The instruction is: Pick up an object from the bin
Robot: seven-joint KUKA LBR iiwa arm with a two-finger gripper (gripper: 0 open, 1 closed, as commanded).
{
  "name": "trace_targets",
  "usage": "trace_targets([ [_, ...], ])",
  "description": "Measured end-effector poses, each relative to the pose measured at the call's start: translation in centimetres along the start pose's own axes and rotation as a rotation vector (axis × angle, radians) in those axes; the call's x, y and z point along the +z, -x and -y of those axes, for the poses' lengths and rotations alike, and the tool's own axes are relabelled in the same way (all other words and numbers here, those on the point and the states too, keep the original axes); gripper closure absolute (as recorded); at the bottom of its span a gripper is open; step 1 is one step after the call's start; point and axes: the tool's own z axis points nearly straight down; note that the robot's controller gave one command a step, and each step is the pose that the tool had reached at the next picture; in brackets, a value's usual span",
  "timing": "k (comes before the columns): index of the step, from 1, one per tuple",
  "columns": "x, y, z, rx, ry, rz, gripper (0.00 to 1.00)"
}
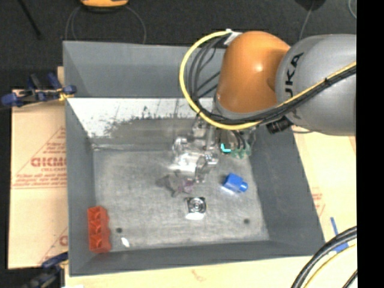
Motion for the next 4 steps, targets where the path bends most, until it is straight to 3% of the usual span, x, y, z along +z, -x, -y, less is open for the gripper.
trace_targets([
  [1,9.2,-0.8,0.9,0.160,0.000,0.011,0.00],
  [2,9.7,-2.7,-1.5,0.207,0.002,0.003,0.00],
  [3,8.0,-2.0,-1.4,0.433,0.003,0.008,0.00],
  [4,13.4,-1.9,-1.5,0.652,0.006,0.011,0.00],
])
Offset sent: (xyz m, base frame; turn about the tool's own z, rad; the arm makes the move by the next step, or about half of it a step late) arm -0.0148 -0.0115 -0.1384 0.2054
